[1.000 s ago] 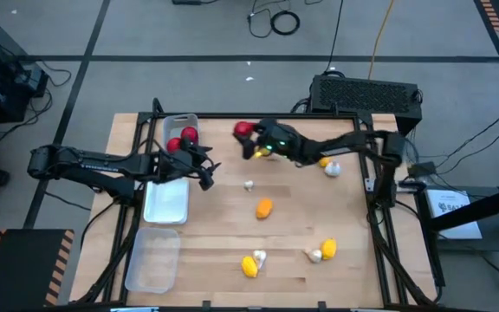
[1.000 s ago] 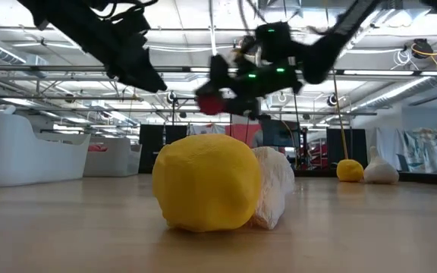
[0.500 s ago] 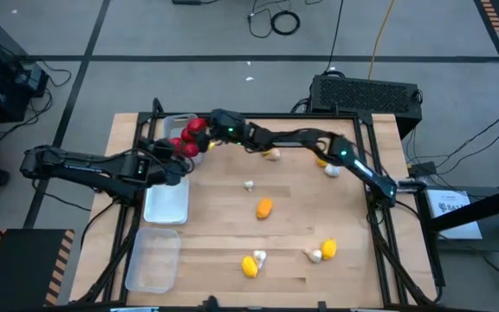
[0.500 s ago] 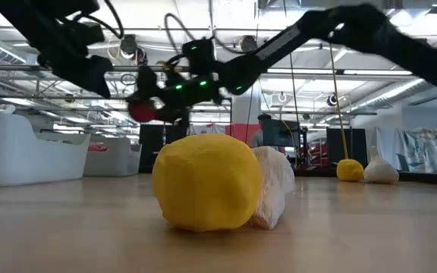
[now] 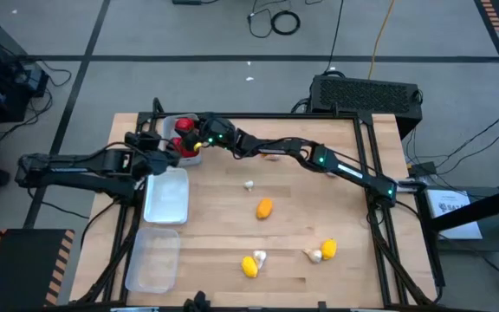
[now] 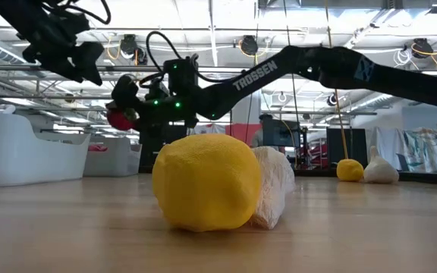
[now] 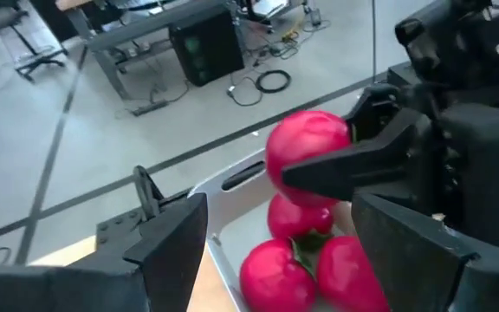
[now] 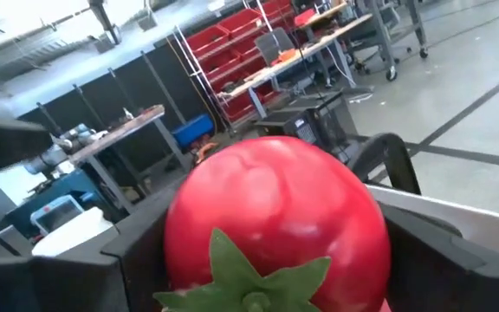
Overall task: Sort produce into baskets
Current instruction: Put the tomato into the gray bin
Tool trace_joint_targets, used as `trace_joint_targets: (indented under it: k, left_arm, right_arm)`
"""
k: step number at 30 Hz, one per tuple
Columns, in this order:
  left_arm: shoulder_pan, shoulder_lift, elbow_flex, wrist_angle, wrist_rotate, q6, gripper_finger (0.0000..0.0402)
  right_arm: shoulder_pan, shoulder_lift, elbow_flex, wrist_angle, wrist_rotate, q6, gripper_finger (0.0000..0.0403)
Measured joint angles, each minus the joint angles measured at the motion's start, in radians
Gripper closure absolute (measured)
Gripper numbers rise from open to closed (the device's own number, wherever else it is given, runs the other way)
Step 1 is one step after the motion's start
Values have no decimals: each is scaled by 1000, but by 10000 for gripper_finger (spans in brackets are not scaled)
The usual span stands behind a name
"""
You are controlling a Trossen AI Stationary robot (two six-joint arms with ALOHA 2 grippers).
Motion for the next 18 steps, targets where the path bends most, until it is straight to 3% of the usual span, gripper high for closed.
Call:
trace_joint_targets:
  k: [8,13,18]
  left_arm:
    - [0,-5,0,6,47,-8,109]
    - [0,-5,0,35,62,-7,109]
    - [0,-5,0,39,63,-7,109]
  right_arm:
    - [-1,7,0,-28,3,-24,88]
    - [1,7,0,-34,78,5,54]
    - [0,7,0,-21,58,-16,31]
